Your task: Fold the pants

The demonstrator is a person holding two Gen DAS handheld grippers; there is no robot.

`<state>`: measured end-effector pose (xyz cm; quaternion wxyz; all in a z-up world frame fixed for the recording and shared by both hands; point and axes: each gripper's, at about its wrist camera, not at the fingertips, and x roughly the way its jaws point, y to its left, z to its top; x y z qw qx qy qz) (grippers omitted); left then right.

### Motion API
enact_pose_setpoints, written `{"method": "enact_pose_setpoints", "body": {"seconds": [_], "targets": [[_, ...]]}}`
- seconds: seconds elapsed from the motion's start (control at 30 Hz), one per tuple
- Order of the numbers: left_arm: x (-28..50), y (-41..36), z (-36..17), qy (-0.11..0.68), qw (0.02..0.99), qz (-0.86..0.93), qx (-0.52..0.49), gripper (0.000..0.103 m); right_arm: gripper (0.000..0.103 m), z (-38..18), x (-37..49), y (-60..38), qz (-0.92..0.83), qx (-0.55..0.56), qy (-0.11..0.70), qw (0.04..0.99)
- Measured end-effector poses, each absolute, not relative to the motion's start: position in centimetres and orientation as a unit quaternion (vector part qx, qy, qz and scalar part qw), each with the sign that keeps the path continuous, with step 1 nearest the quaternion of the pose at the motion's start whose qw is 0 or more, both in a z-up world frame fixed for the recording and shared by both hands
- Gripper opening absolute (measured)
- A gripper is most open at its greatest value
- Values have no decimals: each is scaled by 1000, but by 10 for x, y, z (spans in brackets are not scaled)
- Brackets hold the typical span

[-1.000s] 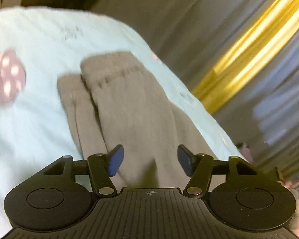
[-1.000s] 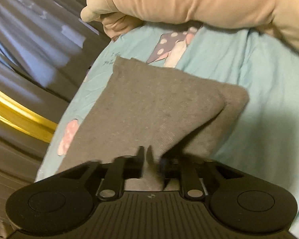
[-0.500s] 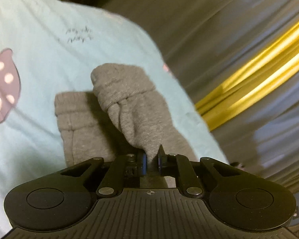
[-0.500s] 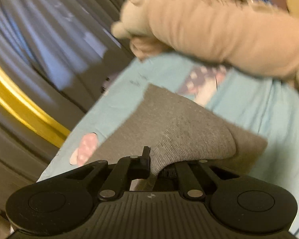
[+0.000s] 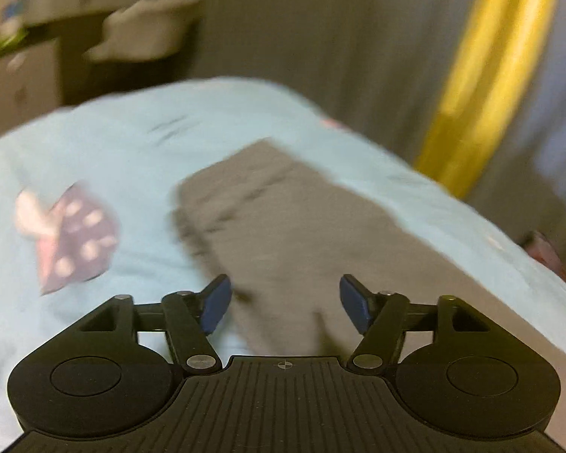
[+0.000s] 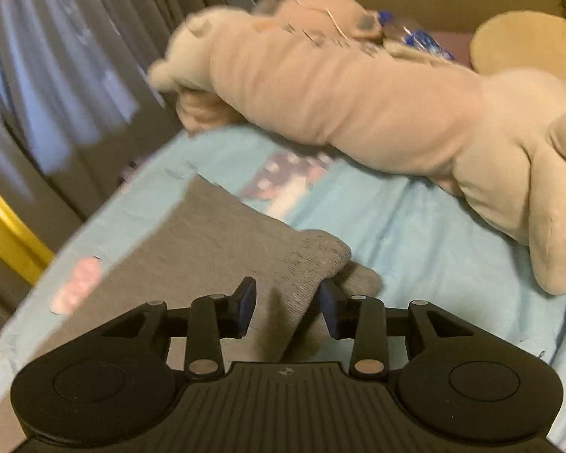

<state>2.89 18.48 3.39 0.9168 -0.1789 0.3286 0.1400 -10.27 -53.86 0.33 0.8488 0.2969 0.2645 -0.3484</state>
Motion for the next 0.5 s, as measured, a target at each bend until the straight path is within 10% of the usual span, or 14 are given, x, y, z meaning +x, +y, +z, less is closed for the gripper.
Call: {"method": "enact_pose_setpoints", "body": {"seconds": [0.5], "targets": [[72, 84, -8, 420, 888, 185, 24, 81, 47, -23, -83, -530, -294, 331, 324, 836]]}}
